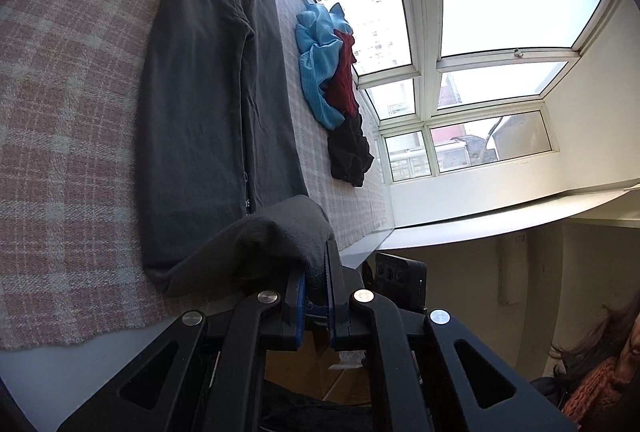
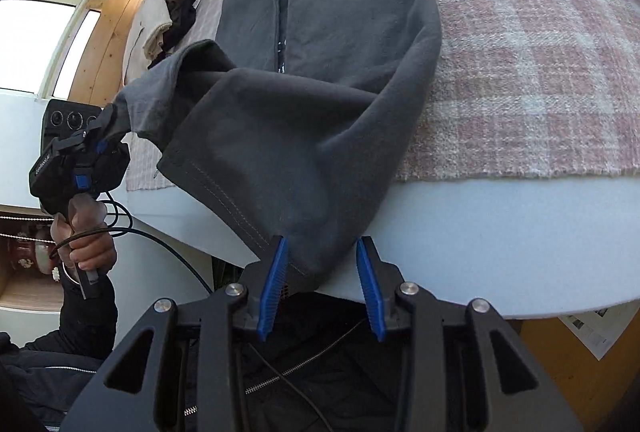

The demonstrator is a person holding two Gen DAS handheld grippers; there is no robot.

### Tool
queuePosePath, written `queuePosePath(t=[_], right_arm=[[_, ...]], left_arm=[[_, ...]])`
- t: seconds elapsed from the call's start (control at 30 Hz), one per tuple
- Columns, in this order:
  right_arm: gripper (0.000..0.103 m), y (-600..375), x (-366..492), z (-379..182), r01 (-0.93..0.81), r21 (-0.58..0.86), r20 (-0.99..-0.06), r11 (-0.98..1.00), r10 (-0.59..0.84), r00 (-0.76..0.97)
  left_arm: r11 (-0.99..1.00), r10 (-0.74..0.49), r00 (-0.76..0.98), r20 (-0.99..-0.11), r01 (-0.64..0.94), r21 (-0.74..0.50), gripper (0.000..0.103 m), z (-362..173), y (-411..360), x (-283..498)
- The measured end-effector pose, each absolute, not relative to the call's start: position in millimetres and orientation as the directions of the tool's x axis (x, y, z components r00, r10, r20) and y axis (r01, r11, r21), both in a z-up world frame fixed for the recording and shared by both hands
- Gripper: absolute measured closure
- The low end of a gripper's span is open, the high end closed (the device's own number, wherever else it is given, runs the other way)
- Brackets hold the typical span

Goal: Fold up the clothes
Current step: 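Lift the hem with both grippers and fold it over onto the sweatshirt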

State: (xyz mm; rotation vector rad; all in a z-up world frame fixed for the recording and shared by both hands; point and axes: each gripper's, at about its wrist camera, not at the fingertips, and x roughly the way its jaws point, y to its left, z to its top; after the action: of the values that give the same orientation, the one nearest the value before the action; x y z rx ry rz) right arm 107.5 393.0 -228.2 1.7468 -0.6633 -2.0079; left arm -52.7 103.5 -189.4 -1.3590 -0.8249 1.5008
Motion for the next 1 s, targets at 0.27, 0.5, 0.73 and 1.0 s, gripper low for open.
queuePosePath(t=[0.27, 0.5, 0.73, 1.0], right_arm=[[0.099, 403, 122, -245, -0.103, 0.767, -0.638, -0.633, -0.739, -0.215], [0.099, 440, 103, -185, -0.058, 0.844, -0.523, -0.534, -0.793, -0.314], [0.099, 453, 0, -170, -0.026, 0.832, -0.529, -0.555, -0.776, -0.343], [0.073, 488, -88, -222, -0.209, 0.748, -0.664, -0.630, -0.713, -0.226]], left_arm=[[-0.349, 0.920, 0.099, -0.379, -0.231, -0.908, 0.096, -179, 102, -36], [-0.342, 0.923, 0.095, -0.374, -0.250, -0.906, 0.096, -163, 104, -54], [-0.413, 0.897, 0.070, -0.437, -0.226, -0.882, 0.095, -186, 117, -125], [-0.488, 0.867, 0.028, -0.497, -0.154, -0.859, 0.078, -209, 101, -154]])
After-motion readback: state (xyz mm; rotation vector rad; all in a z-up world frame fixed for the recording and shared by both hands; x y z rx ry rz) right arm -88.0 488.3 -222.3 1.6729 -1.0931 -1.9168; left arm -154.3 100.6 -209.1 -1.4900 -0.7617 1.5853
